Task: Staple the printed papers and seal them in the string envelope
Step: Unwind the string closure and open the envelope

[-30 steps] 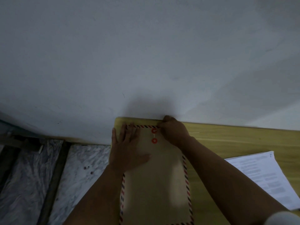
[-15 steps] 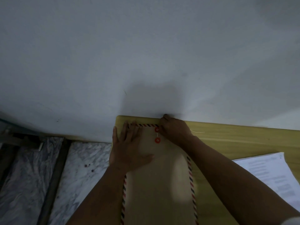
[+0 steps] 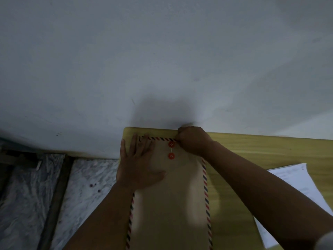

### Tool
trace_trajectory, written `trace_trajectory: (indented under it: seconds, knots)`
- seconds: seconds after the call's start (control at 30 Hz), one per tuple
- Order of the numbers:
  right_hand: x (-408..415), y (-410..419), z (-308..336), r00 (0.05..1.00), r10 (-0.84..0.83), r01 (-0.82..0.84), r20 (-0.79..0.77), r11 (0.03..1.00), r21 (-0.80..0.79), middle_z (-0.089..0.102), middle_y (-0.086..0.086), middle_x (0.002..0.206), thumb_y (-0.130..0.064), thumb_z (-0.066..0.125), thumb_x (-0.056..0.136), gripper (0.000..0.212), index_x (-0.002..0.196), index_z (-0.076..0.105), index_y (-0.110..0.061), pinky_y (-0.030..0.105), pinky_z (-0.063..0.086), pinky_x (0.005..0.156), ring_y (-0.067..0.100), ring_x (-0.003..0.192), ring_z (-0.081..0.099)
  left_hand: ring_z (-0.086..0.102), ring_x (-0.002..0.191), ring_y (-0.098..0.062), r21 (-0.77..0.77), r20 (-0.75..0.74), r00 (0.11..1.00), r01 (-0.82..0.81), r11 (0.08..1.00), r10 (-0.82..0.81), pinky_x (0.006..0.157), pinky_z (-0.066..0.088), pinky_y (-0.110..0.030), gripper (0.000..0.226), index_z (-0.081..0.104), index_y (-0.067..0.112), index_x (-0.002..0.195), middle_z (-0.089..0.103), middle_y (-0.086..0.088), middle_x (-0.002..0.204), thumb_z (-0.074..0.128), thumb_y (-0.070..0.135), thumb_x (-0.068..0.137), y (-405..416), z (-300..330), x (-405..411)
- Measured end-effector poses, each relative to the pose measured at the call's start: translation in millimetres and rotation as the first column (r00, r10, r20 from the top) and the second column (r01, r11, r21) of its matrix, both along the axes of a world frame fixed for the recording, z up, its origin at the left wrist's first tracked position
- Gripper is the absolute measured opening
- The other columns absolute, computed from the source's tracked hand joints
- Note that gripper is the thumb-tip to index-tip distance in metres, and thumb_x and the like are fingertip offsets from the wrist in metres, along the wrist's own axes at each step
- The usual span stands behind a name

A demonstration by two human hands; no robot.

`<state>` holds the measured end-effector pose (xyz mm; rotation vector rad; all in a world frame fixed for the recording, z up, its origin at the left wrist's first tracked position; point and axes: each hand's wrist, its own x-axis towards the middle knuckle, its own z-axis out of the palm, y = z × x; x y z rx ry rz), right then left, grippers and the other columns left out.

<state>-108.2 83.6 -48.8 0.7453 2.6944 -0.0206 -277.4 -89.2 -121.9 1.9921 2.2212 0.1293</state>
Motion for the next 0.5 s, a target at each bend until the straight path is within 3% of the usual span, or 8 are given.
trace_trajectory:
  seconds: [0.27, 0.5]
  knots:
    - [-2.0, -2.9, -9.2, 0.999, 0.009, -0.011, 0.032, 0.999, 0.037, 0.065, 0.008, 0.102, -0.012, 0.047, 0.099, 0.025, 0.111, 0.07, -0.012, 0.036, 0.052, 0.068, 0.028, 0.089, 0.068, 0.002, 0.159, -0.036, -0.023, 0.007, 1.0, -0.002, 1.0, 0.002, 0.121, 0.0, -0.069, 0.115, 0.037, 0.025, 0.158, 0.025, -0.004, 0.169, 0.041, 0.097, 0.069, 0.9, 0.3, -0.5]
    - [-12.1, -7.2, -10.8, 0.991, 0.073, -0.086, 0.112, 0.989, 0.123, 0.064, 0.015, 0.104, -0.007, 0.053, 0.097, 0.017, 0.108, 0.066, -0.003, 0.035, 0.043, 0.058, 0.031, 0.086, 0.07, 0.008, 0.158, -0.038, -0.009, 0.008, 1.0, 0.008, 1.0, -0.008, 0.12, 0.005, -0.071, 0.116, 0.037, 0.024, 0.158, 0.026, -0.007, 0.169, 0.041, 0.097, 0.069, -0.3, -2.9, -1.7]
